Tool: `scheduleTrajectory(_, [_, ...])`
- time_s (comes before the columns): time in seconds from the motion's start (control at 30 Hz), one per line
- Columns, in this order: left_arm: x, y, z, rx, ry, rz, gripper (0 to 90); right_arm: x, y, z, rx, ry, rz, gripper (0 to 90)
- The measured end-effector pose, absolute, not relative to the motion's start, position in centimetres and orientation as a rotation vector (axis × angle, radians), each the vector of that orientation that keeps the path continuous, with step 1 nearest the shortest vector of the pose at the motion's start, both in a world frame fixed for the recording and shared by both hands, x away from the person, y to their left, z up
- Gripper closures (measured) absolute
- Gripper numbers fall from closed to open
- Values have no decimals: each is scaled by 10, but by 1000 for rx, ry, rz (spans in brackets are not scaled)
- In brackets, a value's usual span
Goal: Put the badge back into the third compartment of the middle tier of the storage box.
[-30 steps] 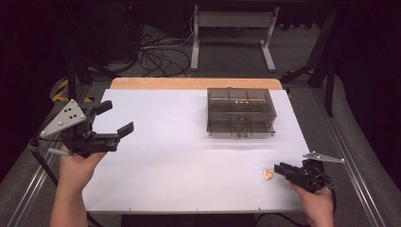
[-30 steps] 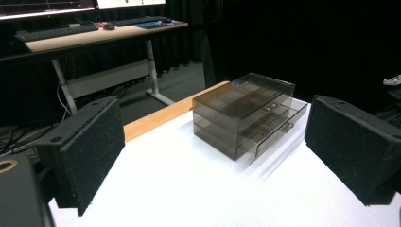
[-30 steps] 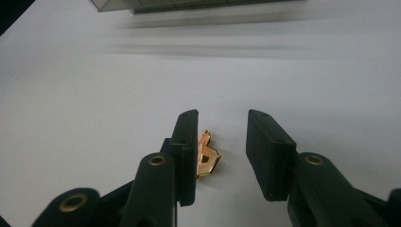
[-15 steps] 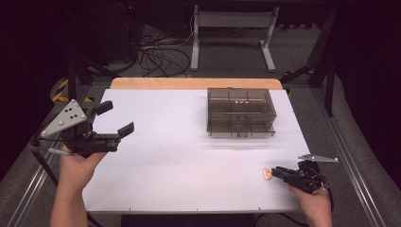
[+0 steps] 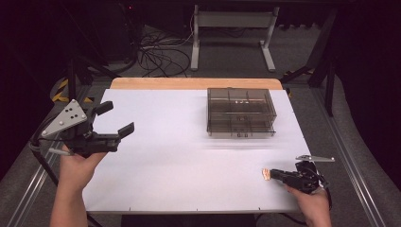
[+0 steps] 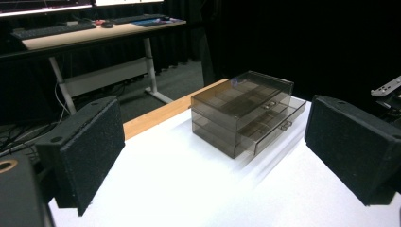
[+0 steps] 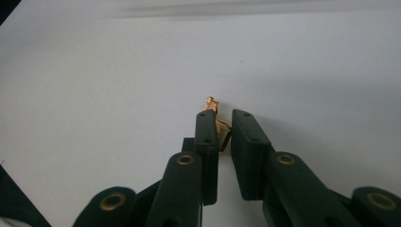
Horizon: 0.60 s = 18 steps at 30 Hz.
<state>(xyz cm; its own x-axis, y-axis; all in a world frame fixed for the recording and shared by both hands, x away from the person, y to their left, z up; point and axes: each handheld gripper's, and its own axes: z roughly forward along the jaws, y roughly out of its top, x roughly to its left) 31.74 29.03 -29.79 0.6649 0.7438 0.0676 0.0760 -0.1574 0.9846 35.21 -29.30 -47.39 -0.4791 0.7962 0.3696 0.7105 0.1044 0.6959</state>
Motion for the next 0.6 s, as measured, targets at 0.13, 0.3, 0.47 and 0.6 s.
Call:
scheduleTrajectory(0.13, [317, 290, -298, 1647, 680, 672, 64, 351, -292, -471, 1519, 2267, 1342, 847])
scheduleTrajectory(0.3, [318, 290, -298, 1646, 680, 672, 64, 350, -289, -469, 1478, 2293, 1349, 865])
scheduleTrajectory(0.47, [317, 290, -298, 1645, 680, 673, 64, 350, -284, -469, 1444, 2320, 1343, 879])
scheduleTrajectory(0.6, [317, 290, -298, 1644, 681, 672, 64, 351, -279, -468, 1415, 2333, 1324, 883])
